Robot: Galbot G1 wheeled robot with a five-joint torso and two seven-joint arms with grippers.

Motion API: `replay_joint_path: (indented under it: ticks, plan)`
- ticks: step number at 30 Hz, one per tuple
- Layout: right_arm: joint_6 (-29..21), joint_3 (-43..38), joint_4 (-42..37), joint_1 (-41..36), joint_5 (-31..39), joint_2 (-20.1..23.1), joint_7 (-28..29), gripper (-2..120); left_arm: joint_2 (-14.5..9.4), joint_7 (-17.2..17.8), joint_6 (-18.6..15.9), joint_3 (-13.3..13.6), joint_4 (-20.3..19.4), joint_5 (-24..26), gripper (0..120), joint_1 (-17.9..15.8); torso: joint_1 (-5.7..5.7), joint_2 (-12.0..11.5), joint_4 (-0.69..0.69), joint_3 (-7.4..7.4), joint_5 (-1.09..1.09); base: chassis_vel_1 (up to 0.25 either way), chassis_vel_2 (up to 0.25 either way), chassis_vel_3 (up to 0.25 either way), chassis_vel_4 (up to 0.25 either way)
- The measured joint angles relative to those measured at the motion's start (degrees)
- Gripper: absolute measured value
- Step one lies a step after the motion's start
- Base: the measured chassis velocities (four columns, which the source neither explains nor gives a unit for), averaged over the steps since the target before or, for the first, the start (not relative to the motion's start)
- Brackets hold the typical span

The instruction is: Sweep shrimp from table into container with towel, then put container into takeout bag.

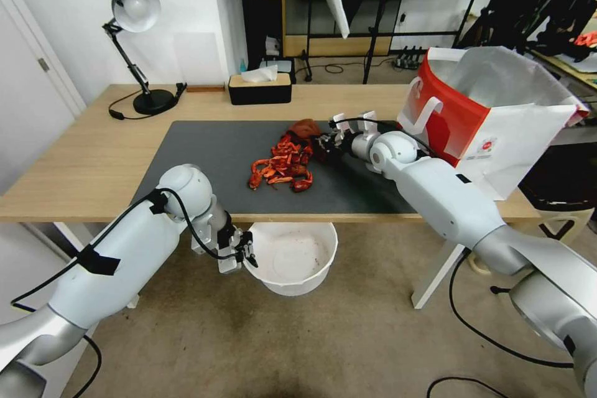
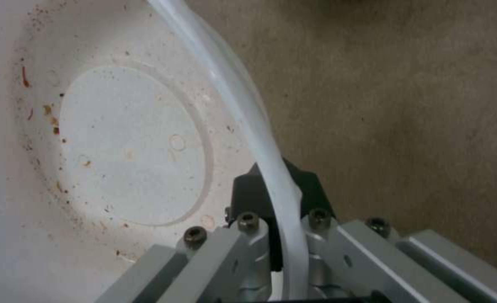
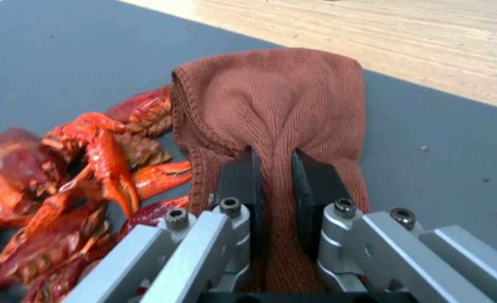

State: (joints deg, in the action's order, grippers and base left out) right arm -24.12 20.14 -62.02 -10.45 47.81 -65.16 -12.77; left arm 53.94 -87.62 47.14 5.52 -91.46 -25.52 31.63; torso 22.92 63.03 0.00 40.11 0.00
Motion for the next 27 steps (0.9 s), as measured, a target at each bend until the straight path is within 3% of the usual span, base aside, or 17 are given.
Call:
replay_joint_path:
  ticks: [15,27]
  plan:
    - [-0.24,0.39,-1.10,-0.37,0.01,0.47,-0.07,9,0.34,0.00,0.00,0.00,0.13,-0.03,0,-0.14,0.00,0.00,0.00,0.00,0.00,0.000,0.000,0.000,0.000]
    - [-1.13,1.12,-6.27,-2.00,1.17,3.06,0.23,9,1.03,0.00,0.00,0.18,0.45,-0.28,0,-1.05,0.00,0.00,0.00,0.00,0.01,0.000,0.000,0.000,0.000]
